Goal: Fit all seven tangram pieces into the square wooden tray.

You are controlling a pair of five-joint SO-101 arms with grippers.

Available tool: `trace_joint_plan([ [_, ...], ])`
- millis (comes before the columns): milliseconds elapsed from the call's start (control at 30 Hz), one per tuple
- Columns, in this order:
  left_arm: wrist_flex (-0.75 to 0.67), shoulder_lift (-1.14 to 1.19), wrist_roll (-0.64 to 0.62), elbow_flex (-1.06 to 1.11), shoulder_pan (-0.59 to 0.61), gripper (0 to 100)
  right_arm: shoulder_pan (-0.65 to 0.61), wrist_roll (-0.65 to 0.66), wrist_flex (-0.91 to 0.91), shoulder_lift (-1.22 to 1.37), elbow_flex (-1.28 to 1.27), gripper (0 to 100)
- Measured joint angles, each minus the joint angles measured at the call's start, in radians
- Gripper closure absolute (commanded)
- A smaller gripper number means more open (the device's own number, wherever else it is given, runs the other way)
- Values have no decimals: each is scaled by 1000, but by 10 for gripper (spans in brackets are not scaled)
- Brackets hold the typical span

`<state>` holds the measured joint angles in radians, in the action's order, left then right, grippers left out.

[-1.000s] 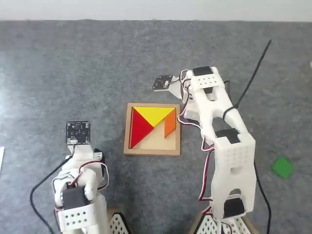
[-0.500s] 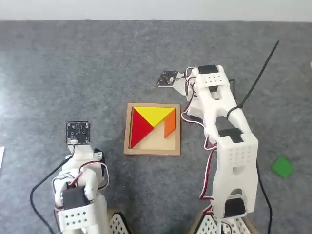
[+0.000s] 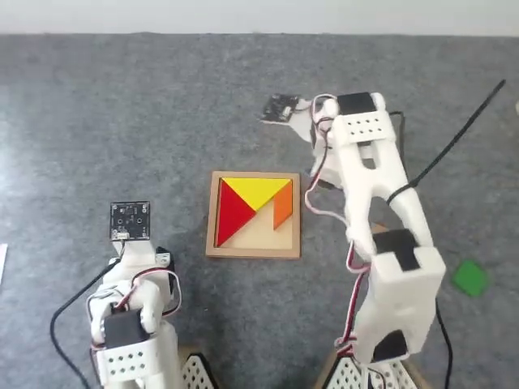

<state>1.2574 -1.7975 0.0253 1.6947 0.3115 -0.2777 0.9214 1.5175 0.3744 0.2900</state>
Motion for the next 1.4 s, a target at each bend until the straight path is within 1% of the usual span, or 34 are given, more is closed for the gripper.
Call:
trace_joint_plan([
  [100, 0, 0, 0, 0, 0, 918, -68, -127, 20, -58, 0, 844],
  [200, 0, 0, 0, 0, 0, 918, -135, -285, 23, -97, 0, 844],
  [367, 0, 0, 0, 0, 0, 918, -226, -514, 23, -112, -6, 844],
  [433, 0, 0, 0, 0, 0, 918, -269, -592, 18, -112, -31, 844],
  [500, 0, 0, 0, 0, 0, 918, -292, -638, -9, -109, -64, 844],
  [700, 0, 0, 0, 0, 0, 918, -307, -661, -183, 31, -140, 841],
  [900, 0, 0, 0, 0, 0, 918, -296, -658, -203, 78, -140, 838],
  [967, 0, 0, 0, 0, 0, 918, -293, -623, -203, 78, -140, 805],
  [1067, 0, 0, 0, 0, 0, 918, -292, -601, -203, 78, -140, 698],
  [1133, 0, 0, 0, 0, 0, 918, -292, -580, -203, 78, -140, 654],
  [1233, 0, 0, 0, 0, 0, 918, -290, -528, -195, 78, -140, 652],
  [1400, 0, 0, 0, 0, 0, 918, -290, -519, -186, 78, -140, 652],
])
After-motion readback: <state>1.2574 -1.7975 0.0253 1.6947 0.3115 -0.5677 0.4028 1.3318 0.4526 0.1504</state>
